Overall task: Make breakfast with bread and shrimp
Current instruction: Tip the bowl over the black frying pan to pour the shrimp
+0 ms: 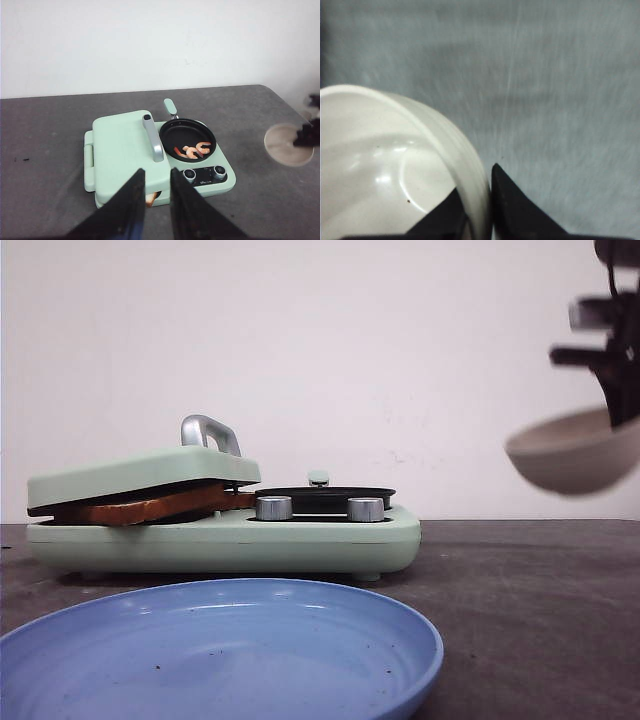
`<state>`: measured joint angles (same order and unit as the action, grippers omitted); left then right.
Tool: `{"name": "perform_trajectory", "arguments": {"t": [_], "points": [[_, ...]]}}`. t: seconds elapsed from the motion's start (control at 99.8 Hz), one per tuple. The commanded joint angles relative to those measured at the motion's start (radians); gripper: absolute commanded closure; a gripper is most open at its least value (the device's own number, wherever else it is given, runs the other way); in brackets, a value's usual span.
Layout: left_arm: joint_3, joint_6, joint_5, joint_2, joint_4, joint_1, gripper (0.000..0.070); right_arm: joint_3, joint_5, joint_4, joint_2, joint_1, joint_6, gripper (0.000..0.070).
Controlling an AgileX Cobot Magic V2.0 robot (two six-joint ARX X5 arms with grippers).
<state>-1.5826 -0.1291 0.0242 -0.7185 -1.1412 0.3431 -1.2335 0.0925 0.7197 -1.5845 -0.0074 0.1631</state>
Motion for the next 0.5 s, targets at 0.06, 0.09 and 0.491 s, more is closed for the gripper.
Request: {"name": "perform_trajectory", "arguments": {"t": [0.06,0.09,0.491], "points": [[-0.013,0.009,-0.001,-0.003,0.008,0.004,0.0689,0.135,0.040,-0.103,-0.010,-0.034,0.054,0.0697],[-0.013,0.008,-0.001,-0.003,0.005,0.004,0.0689,0.159,0.039,-0.117,-0.010,-0.038,0.060,0.0697],[-0.013,0.009,-0.002,-0.003,-0.020,0.004,0.0689,0.217,0.038,-0.173,-0.009,-0.043,0.067,0.0279]]}}
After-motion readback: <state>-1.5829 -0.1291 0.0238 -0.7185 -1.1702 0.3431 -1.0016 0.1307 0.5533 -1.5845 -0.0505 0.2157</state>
